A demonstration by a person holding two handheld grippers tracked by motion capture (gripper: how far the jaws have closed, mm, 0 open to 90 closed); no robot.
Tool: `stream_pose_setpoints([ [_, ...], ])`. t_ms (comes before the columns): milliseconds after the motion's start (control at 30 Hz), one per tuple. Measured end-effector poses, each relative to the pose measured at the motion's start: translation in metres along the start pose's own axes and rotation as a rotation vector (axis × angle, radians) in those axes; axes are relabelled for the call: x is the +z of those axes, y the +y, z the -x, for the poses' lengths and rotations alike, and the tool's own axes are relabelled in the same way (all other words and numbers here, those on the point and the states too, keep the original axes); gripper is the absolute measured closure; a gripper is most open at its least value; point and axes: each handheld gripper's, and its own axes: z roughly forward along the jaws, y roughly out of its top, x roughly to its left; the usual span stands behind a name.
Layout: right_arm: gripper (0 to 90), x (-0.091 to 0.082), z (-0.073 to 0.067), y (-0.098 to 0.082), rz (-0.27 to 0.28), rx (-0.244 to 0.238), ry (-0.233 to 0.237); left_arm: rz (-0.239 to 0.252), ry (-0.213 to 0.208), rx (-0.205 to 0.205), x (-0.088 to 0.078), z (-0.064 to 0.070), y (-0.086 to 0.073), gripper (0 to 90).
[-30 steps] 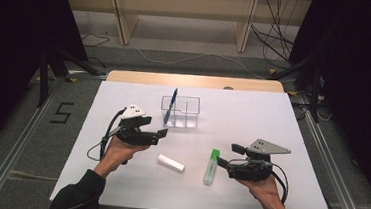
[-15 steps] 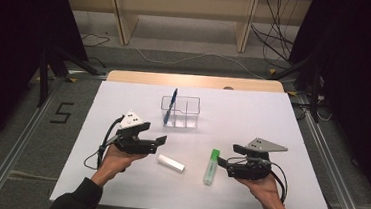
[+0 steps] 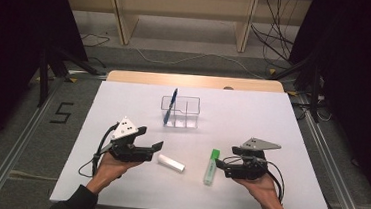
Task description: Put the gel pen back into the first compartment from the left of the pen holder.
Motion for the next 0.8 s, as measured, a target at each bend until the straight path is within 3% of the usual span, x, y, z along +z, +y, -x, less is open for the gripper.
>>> stream_pose_setpoints([
  [333,18.9,0.012,-0.001,0.005,-0.095,0.023,-0.031,-0.005,-0.005,0.01,-0.005,0.005,-0.008,20.6],
  [800,18.3,0.028,-0.002,0.009,-0.212,-0.031,-0.073,0.011,-0.004,-0.008,-0.011,0.003,-0.014,19.0],
])
